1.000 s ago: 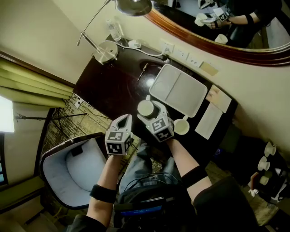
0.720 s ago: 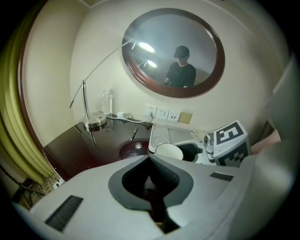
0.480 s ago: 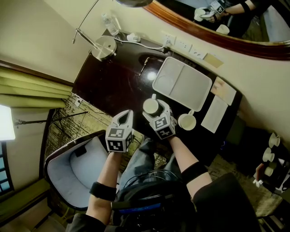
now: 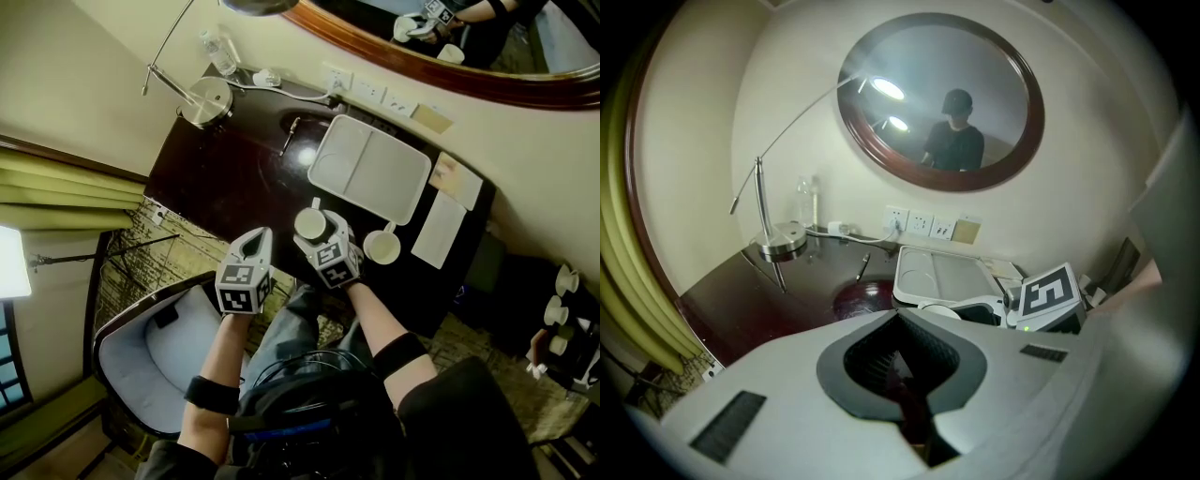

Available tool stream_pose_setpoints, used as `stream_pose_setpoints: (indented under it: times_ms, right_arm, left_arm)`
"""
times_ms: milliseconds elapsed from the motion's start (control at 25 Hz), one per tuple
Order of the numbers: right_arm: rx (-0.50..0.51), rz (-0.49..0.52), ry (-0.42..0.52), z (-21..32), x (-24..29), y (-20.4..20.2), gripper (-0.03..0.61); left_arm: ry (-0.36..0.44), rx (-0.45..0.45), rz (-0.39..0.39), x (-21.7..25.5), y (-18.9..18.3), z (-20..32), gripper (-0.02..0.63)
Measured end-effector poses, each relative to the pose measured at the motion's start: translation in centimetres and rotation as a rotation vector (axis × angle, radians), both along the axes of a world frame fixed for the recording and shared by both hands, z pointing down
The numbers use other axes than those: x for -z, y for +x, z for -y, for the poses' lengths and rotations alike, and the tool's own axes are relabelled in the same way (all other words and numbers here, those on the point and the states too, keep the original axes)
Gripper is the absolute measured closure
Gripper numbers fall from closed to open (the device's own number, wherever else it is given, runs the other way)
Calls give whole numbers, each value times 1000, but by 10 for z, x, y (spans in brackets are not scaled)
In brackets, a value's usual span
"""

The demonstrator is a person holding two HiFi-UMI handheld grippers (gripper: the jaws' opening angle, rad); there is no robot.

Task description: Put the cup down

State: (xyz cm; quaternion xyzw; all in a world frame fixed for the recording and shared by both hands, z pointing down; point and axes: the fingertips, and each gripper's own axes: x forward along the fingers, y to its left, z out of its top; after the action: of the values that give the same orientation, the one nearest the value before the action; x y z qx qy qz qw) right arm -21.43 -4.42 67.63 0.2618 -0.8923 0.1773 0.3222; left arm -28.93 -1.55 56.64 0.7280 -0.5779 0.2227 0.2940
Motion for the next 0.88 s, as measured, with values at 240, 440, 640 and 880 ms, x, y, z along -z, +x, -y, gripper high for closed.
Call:
stream_pose_setpoints:
  times_ms: [240, 440, 640, 880]
  right_arm:
    - [-13, -14, -41, -4, 5, 13, 112]
    - [-42, 50, -31, -2, 33, 19, 114]
    - [-39, 150, 2, 1, 89, 20, 156]
    - [-21, 234, 69, 6, 161, 48, 206]
  left_arm:
    - [-1, 6, 6, 2, 8, -8, 610]
    - [22, 42, 18, 11, 4, -13, 610]
    - [48, 75, 25, 28, 4, -18, 610]
    - [80, 97, 13, 51, 22, -18, 610]
